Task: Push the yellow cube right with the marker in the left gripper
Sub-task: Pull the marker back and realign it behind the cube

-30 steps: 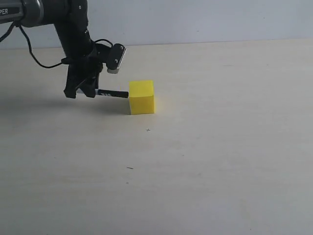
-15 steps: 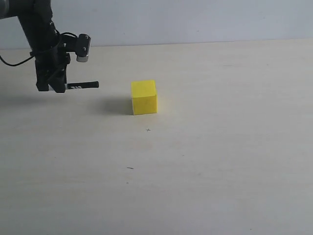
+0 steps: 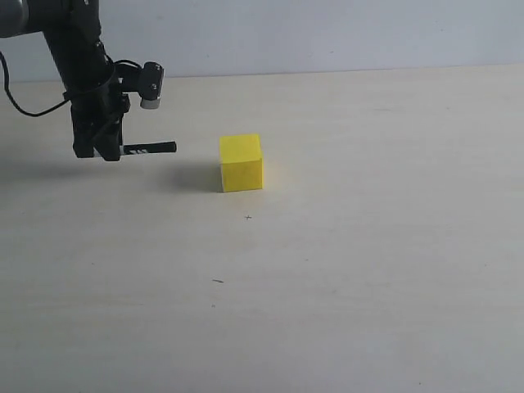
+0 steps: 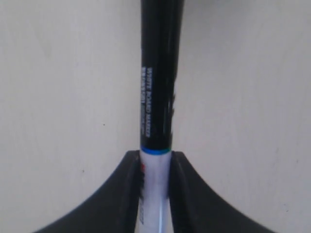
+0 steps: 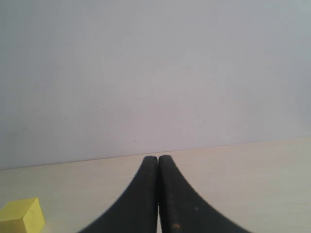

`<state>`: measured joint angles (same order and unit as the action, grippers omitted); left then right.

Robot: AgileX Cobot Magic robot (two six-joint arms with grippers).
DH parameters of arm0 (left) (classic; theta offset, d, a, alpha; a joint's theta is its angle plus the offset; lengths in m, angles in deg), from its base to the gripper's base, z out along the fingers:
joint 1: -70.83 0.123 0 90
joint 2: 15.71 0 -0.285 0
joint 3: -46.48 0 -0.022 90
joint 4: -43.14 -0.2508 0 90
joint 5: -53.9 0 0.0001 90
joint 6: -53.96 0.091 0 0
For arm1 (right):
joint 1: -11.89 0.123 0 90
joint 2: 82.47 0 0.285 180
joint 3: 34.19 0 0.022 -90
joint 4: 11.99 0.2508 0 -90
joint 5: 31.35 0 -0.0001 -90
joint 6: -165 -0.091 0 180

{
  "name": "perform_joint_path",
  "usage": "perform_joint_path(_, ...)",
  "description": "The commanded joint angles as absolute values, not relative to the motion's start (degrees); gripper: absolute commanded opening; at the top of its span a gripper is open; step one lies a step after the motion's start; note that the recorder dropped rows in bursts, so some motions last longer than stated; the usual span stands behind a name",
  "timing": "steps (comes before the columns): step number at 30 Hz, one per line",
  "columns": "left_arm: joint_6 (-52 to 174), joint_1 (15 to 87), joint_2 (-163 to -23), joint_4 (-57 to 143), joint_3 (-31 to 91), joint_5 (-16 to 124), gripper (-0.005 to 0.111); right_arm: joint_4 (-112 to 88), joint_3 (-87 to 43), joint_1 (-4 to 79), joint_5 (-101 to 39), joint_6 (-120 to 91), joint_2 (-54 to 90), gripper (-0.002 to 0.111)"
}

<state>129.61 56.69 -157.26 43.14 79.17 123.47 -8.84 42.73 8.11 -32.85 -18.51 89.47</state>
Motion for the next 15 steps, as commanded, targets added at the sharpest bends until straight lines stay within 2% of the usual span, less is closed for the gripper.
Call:
perform_joint_path(1, 129.3, 56.6, -157.0, 43.7, 78.4, 123.9, 0.0, -9.1, 43.0, 7.9, -32.3, -18.0, 89.7, 0.0)
perform_joint_path(15, 131.9, 55.7, -157.0, 43.7, 71.8, 121.8, 0.0, -9.0, 43.0, 7.9, -32.3, -18.1, 89.7, 0.0)
